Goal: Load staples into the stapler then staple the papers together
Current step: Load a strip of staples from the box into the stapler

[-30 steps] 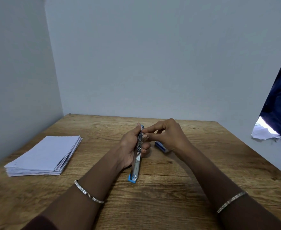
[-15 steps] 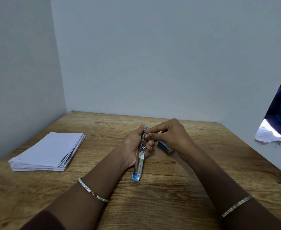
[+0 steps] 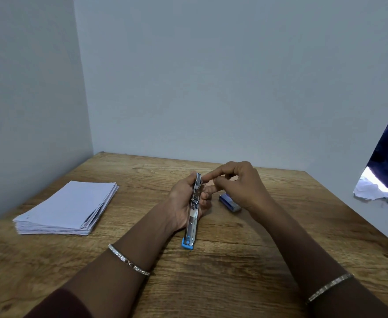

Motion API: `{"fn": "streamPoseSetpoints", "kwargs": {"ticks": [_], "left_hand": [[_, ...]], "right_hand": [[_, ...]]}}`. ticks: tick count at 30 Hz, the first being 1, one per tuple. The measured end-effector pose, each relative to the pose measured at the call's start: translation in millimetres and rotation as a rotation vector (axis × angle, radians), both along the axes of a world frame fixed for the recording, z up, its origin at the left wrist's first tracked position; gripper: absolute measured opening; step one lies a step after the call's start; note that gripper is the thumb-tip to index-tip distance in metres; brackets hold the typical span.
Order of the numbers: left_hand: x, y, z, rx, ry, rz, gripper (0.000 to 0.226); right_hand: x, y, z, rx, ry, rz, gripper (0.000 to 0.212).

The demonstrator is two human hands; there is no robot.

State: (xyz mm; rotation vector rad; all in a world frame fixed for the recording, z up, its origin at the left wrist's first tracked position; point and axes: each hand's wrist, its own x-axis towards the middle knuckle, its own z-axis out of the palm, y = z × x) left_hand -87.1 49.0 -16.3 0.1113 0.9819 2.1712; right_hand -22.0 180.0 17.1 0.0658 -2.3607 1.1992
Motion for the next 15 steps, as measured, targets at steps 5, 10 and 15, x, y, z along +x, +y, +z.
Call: {"fn": "streamPoseSetpoints", "kwargs": {"ticks": [5, 10, 15], "left_hand": [[1.9, -0.6, 1.9, -0.020, -0.001, -0.012, 0.053], [1.6, 1.0, 1.3, -0.004, -0.017, -0.048, 0.052], [-0.9, 1.6, -1.6, 0.004, -0.042, -0.081, 0.051]], "right_hand": [[0.2, -5.2, -3.6, 0.257, 0.084, 0.059, 0.035], [-1.6, 2.7, -5.5, 0.344, 0.103, 0.069, 0.040], [-2.2, 7.0, -6.5, 0.461, 0.107, 0.058, 0.038]]}}
